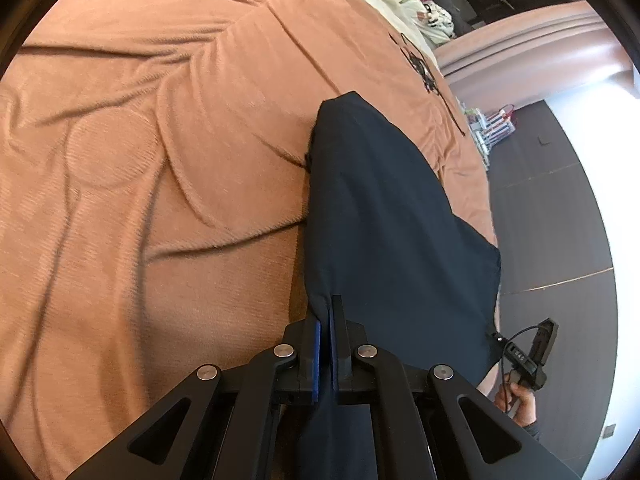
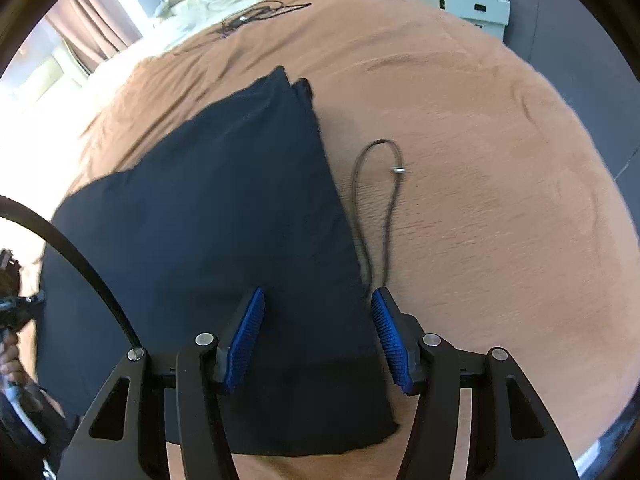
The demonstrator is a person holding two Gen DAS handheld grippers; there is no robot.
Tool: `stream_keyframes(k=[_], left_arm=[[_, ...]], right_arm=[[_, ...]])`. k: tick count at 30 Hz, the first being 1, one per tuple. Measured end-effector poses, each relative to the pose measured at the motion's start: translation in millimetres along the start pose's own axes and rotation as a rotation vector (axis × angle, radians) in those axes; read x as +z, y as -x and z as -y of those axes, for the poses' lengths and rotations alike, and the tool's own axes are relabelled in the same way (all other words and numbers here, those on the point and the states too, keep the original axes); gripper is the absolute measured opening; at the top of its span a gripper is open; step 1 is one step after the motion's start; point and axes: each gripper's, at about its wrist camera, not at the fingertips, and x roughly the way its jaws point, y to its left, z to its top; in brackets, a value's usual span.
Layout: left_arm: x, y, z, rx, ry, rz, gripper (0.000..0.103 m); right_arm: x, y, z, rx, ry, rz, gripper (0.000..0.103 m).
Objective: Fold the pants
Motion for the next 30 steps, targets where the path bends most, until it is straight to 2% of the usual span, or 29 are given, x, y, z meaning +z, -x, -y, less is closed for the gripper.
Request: stream_keyframes(k=[3,7,8,16,20,30], left_arm=[[4,6,0,0.018,0.008,0.001,0.003],[12,20,-3,0.033,0.001,0.022,0.003],[14,23,-5,0.031,0.002,0.025,0.003],[22,63,-30,0.045,0.013,0.066,0.003],[29,90,-53,0.064,0.028,0.091,0.003],[43,136,-111,0.124,0.081,0.119,0.003]], right_arm=[[-2,1,-2,0.001,0.008,-0.008,0.049],[-4,10,-3,0.013,-0.004,-0.006,0.034],[-6,11,-5,0.021,-0.004,-0.009,0.033],[-9,0,-35,0.054,0.011,-0.039,0.032],[-12,-4,-63,0.075,0.038,-0.060,0.028],[-17,-29,-127,0.114,0.082,-0.113,0.028]])
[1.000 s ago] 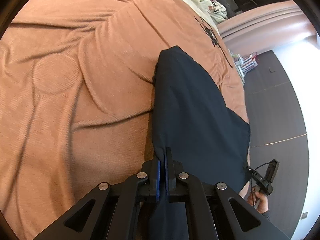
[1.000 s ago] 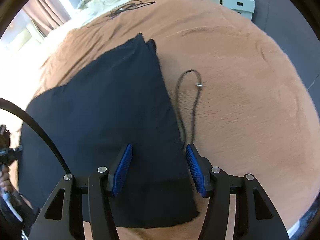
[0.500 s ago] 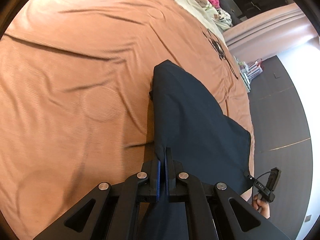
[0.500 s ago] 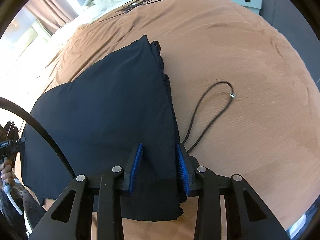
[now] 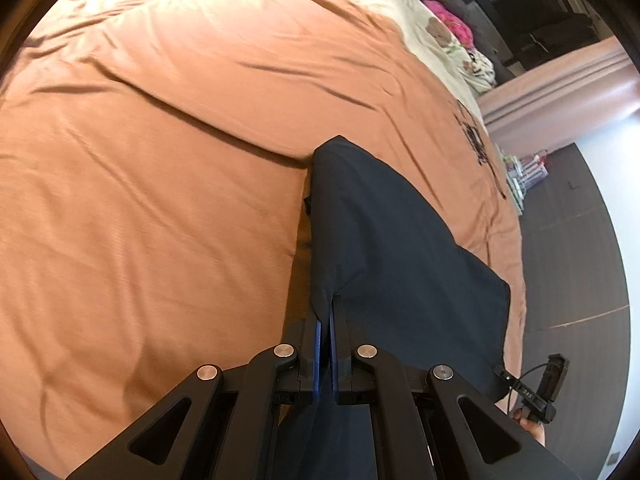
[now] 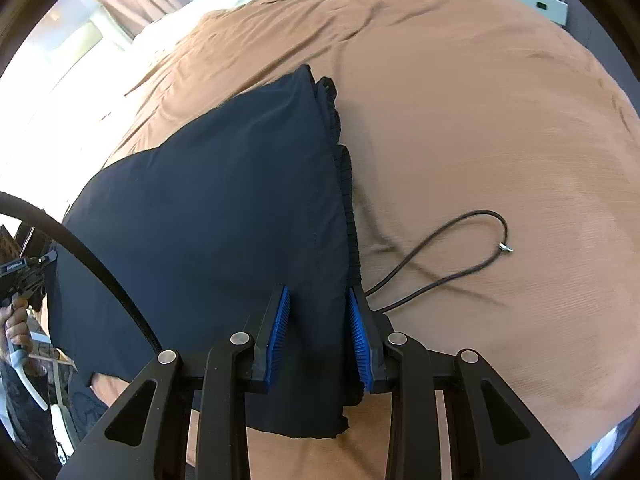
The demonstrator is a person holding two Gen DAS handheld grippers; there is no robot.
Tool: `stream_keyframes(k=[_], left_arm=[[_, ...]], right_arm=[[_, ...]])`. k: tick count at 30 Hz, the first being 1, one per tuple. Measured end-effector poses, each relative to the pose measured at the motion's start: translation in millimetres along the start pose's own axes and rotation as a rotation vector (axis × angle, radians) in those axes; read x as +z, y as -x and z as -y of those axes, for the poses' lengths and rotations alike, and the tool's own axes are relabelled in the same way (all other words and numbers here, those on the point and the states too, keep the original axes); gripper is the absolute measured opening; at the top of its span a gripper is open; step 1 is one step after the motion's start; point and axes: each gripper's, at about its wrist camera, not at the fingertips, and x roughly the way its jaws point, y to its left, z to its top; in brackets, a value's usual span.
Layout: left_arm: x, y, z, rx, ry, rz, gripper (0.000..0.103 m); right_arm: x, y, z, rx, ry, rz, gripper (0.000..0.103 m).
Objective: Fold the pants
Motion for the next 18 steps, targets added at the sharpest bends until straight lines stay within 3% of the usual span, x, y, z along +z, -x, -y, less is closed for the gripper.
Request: stream_keyframes(k=[18], left_arm=[[16,46,-103,0.111,0.126,0.064,0.003]], right_arm=[[29,-47,-56,0.042,0.131,-0.096,0.028]])
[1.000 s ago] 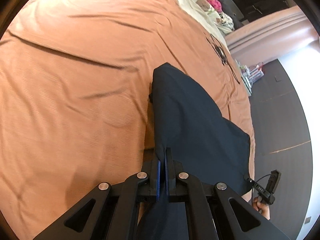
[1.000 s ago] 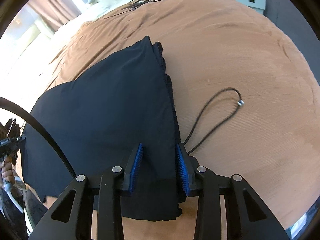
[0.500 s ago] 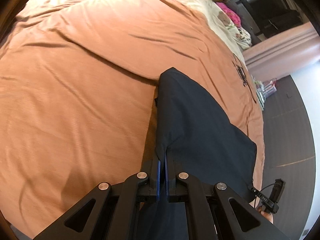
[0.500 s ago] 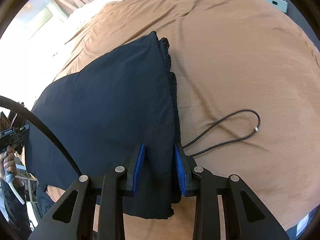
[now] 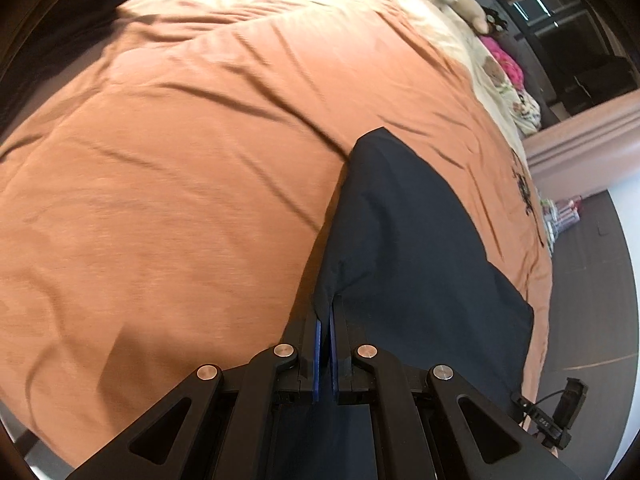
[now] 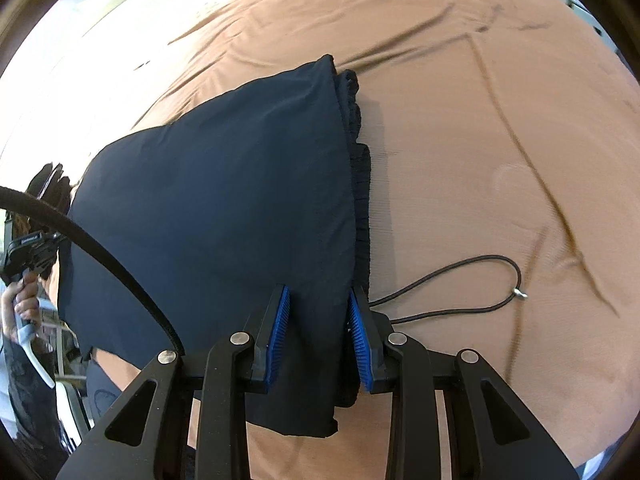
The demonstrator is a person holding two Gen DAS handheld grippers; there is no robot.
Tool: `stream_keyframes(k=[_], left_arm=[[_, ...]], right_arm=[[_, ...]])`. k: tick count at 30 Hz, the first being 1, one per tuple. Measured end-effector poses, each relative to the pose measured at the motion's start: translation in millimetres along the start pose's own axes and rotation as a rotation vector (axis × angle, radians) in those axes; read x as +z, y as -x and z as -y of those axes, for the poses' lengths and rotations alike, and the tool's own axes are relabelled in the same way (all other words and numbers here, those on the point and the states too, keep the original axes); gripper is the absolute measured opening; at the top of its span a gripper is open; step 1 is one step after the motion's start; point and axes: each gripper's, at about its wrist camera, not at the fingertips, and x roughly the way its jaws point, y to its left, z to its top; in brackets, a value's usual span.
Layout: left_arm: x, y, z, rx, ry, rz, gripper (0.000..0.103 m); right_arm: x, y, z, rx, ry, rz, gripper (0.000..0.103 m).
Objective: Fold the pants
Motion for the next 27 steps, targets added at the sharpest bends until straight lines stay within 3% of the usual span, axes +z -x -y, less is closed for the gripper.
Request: stream_keyframes(k=[10,15,17,21,24,27], left_arm=[[-10,-6,-33,-0.020,0.069,0.011,0.006],[-24,6,-41,-0.034,0.067,0.022,0.021],[-31,14,-44,-0.036,0.062,0.025,0.022],[-45,28,-51,-0.031,0.058,0.047,0.036],[-56,38,-55,-0.037,0.056,0.052,0.038],[-67,48,-63,-0.033,0.064,0.069,0.038]], right_arm=[[6,-26,-4,-0.026,0.078,-0.029,0.028],[9,-32,16,0.017,0.034,-0.014,0.028],[6,-27,25,0.019,0.021,-0.004,0.028],[4,-13,27,-0.004,-0.001,0.039,0.028],[5,-3,27,-0.020,-0.020,0.086,0.029],[3,9,30,-0.033,-0.035,0.127,0.038]])
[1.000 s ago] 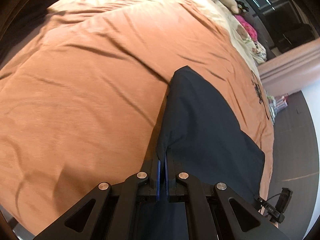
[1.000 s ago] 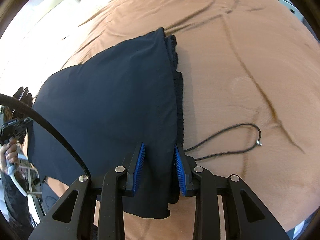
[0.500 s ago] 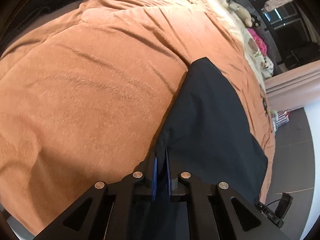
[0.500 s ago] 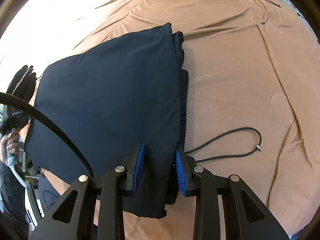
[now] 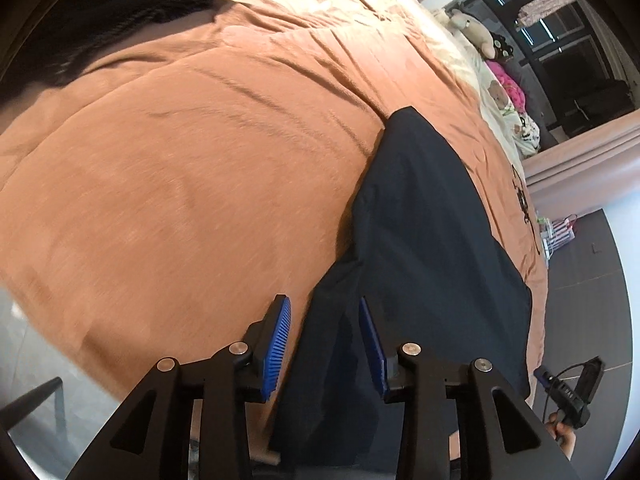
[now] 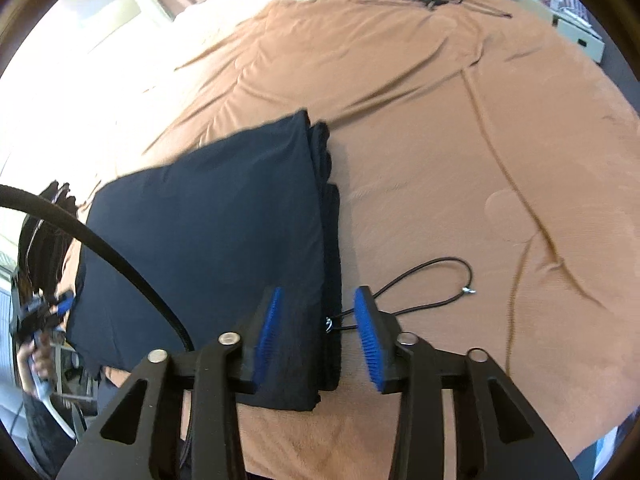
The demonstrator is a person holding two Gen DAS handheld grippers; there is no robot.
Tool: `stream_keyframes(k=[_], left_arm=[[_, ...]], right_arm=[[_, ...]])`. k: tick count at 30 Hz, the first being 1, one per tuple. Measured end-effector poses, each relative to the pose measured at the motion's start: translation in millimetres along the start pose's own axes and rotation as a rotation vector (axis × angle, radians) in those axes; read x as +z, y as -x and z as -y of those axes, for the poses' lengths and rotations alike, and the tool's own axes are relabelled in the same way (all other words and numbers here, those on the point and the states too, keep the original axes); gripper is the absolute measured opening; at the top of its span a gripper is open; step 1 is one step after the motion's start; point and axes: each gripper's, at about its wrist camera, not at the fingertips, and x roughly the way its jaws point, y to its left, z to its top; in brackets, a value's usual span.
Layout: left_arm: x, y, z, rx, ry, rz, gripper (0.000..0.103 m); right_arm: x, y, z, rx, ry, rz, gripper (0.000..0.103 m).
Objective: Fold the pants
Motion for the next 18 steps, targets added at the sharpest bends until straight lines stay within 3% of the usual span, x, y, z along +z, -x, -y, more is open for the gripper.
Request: stream_keyframes(k=[8,13,18], left_arm=[[-27,16,-16,-0.044,0.059,0.020,0.039],[-43,21,-26,-0.097,0.100,0.032,0.039],[-44,18,-28,-0.132,0.133,0.042,0.040]], right_arm=[[-20,21,-32,0.034,0.047,0.081,0.038],[-22,34,-35,0.077,0.075,0.101,0.038],[-27,21,-44,0.127,0.090,0.086,0.038]])
